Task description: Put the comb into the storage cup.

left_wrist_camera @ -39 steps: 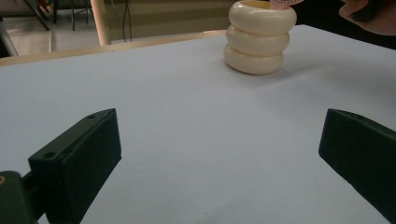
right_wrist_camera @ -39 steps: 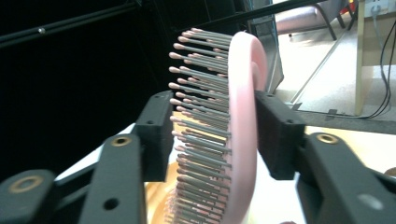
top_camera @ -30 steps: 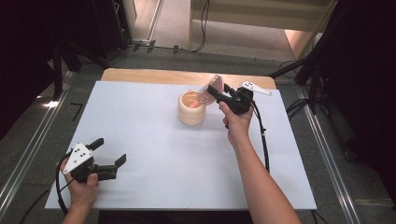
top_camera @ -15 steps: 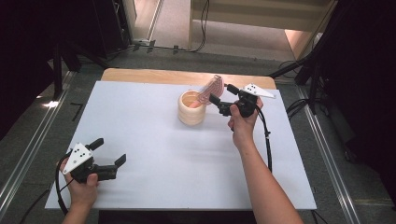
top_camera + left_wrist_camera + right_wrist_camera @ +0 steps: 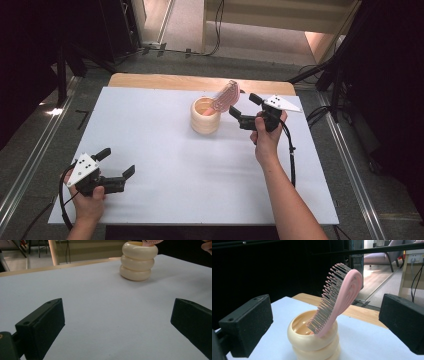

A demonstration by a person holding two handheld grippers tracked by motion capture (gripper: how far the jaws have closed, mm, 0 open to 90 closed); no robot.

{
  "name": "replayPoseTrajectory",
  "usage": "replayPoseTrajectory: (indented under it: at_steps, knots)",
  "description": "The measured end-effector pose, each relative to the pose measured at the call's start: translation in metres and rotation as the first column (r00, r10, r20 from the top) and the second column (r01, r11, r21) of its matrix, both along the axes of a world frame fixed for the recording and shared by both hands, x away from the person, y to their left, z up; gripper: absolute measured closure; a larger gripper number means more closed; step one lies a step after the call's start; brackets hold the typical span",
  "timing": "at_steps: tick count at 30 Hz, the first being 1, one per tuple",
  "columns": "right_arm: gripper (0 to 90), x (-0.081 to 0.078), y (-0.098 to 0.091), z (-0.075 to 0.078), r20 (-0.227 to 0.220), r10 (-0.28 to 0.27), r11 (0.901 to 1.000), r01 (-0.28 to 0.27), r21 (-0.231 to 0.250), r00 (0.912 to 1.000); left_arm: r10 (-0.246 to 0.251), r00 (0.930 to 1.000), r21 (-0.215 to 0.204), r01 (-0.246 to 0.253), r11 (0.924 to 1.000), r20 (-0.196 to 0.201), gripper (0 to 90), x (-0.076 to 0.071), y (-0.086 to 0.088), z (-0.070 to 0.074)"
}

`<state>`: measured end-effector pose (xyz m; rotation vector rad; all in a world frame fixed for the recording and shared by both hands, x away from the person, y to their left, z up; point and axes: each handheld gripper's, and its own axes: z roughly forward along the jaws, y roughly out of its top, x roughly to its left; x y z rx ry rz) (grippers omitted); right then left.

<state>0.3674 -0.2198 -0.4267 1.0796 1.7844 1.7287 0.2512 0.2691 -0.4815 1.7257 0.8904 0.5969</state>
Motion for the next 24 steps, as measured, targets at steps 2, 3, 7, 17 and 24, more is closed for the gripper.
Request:
replayPoseTrajectory:
  at_steps: [2, 3, 7, 17, 24]
  knots:
    - [0.0, -0.003, -0.002, 0.0, 0.007, 0.001, 1.0, -0.001, -0.008, 1.0, -0.001, 1.0, 0.001, 0.001, 1.0, 0.001, 0.0, 0.0, 0.0, 0.0]
    - [0.0, -0.004, -0.003, 0.0, 0.008, 0.0, 0.9999, 0.0, -0.015, 1.0, 0.0, 1.0, 0.0, 0.0, 1.0, 0.001, 0.0, 0.0, 0.0, 0.0]
    - [0.0, -0.01, -0.007, 0.0, 0.014, -0.002, 0.9999, 0.002, -0.017, 0.9999, 0.001, 1.0, 0.001, -0.001, 1.0, 0.001, 0.0, 0.0, 0.0, 0.0]
    - [0.0, -0.022, -0.017, -0.004, 0.02, -0.006, 0.9997, 0.007, -0.022, 0.9998, 0.0, 1.0, 0.001, 0.0, 1.0, 0.001, 0.0, 0.0, 0.0, 0.0]
    - [0.0, -0.032, -0.026, -0.008, 0.025, -0.016, 0.9991, 0.017, -0.039, 0.9996, -0.001, 1.0, 0.0, 0.001, 1.0, 0.001, 0.0, 0.0, 0.0, 0.0]
